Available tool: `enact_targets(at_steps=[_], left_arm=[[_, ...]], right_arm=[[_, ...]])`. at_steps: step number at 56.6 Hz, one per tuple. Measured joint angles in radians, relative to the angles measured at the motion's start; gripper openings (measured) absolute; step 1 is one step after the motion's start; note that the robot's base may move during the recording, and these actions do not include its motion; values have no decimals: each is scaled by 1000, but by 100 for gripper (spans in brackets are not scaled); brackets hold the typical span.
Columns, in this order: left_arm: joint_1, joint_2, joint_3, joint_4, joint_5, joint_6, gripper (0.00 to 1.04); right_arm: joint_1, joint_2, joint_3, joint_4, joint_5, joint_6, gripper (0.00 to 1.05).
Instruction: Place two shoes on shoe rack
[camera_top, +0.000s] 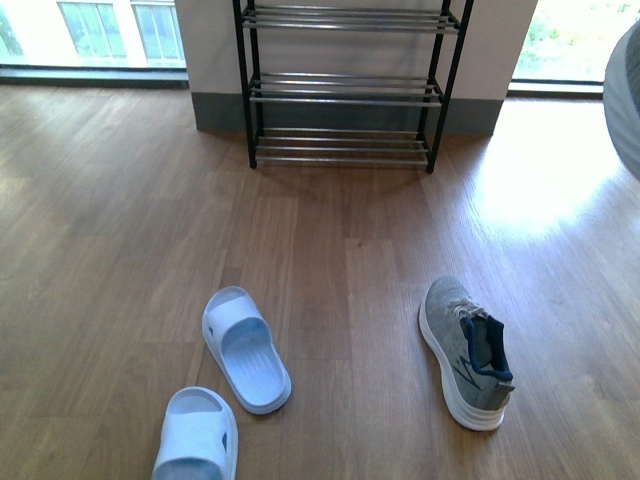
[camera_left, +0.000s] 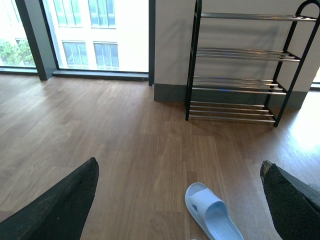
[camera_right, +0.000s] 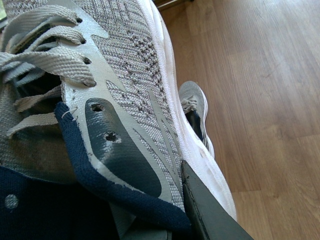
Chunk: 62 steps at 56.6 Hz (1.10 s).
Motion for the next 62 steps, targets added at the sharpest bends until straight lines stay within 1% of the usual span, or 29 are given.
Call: enact_targets(at_steps=[62], left_arm=[[0,0,0,0,2,0,95]], right_arm=[[-1,0,-1,0,1,-1,1]])
